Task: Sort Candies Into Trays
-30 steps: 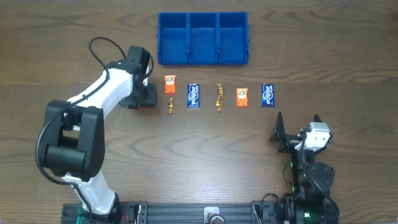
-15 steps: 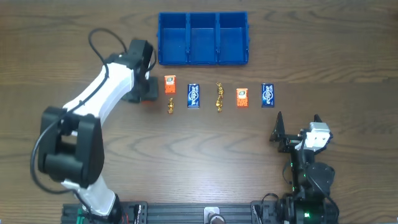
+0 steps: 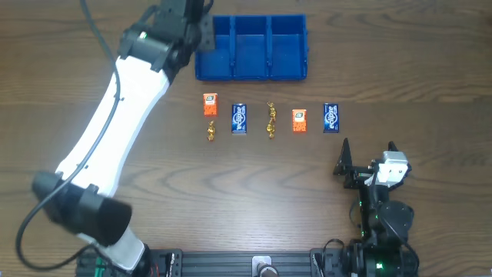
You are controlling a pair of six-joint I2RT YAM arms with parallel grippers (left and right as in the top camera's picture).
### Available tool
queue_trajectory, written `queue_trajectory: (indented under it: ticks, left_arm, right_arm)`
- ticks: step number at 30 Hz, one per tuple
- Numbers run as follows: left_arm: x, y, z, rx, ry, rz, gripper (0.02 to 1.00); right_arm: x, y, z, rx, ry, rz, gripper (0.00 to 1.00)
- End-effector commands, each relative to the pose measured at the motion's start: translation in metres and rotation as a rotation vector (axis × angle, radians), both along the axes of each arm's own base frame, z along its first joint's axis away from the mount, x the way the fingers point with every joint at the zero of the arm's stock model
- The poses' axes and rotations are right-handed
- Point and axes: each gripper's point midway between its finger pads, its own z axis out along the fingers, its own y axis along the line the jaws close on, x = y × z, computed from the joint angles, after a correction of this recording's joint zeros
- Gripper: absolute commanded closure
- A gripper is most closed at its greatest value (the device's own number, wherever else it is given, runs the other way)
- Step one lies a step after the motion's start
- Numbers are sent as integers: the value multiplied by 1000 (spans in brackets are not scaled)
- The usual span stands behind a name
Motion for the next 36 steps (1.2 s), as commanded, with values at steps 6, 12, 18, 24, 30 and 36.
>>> queue_trajectory:
  ticks: [6, 12, 18, 24, 30, 36]
  left_arm:
    - [54, -16, -84, 108, 116, 33, 798]
    - [61, -22, -125, 108, 178, 23, 803]
    - [63, -25, -141, 87, 207, 25, 796]
    - [64, -21, -145, 55, 228, 22, 807]
    - [63, -22, -146, 43, 234, 15, 761]
    - [62, -24, -147, 27, 242, 15, 64]
  right_arm:
    - [0, -1, -2, -7, 5, -8, 3]
    - [0, -1, -2, -7, 6, -8, 3]
    - [0, -1, -2, -7, 6, -8, 3]
    - [0, -1, -2, -7, 5, -8, 3]
    - [0, -1, -2, -7, 6, -8, 3]
    - [0, -1, -2, -7, 6, -8, 3]
